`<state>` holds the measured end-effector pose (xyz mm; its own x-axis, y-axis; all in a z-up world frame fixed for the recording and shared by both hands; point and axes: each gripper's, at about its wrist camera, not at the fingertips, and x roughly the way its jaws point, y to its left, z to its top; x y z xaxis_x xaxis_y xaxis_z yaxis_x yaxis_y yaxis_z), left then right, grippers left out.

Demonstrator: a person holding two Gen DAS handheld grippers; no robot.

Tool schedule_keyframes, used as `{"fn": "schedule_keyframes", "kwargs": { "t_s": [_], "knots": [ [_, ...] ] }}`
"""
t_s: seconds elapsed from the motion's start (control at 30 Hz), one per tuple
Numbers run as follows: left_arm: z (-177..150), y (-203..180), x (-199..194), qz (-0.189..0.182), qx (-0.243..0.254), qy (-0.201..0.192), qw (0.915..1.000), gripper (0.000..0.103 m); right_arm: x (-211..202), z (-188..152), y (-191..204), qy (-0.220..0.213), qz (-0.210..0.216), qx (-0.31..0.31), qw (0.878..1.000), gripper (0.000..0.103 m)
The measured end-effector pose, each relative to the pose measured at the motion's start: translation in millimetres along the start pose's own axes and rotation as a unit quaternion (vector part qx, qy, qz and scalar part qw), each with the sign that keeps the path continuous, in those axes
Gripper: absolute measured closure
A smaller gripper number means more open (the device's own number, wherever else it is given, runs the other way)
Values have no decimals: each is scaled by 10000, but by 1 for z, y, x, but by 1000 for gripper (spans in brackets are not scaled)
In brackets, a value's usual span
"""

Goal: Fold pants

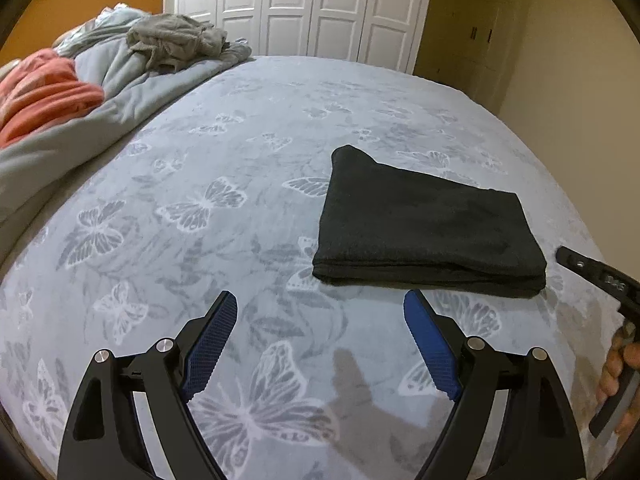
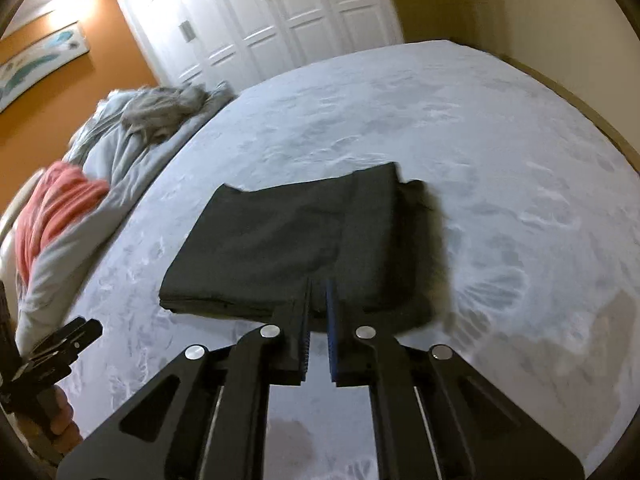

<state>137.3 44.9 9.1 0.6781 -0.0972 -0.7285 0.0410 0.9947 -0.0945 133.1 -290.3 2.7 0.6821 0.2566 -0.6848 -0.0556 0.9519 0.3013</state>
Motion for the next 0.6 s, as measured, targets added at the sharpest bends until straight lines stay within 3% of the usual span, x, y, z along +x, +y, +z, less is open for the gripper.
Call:
{"fn": "schedule_keyframes", "kwargs": {
  "t_s": [0.07, 0.17, 0.27, 0.4, 0.47, 0.53, 0.6],
  "knots": [
    [-2, -8, 4, 27, 143, -27, 9999, 20, 30, -4, -3, 403, -338, -205, 9984, 97],
    [-5, -17, 14, 92, 352, 50, 9993, 20, 61, -21, -34, 931, -669, 182, 9932, 103],
    [-6, -18, 20, 108, 413, 86, 9991, 20, 50, -24, -43, 980, -682, 522, 9915, 99],
    [-10, -13, 18, -40, 234, 174, 9996, 20, 1, -27, -39, 601, -711, 740, 9929, 93],
    [-15, -11, 13, -159, 164, 228, 9995, 20, -24, -36, -37, 442, -712, 938, 9921, 82],
    [-20, -11, 7, -164, 175, 214, 9995, 20, -41, -41, -33, 346, -731, 956, 9921, 38],
    [-25, -13, -6, -150, 307, 83, 9994, 20, -63, -48, -28, 52, -980, 862, 9914, 36]
  ]
}}
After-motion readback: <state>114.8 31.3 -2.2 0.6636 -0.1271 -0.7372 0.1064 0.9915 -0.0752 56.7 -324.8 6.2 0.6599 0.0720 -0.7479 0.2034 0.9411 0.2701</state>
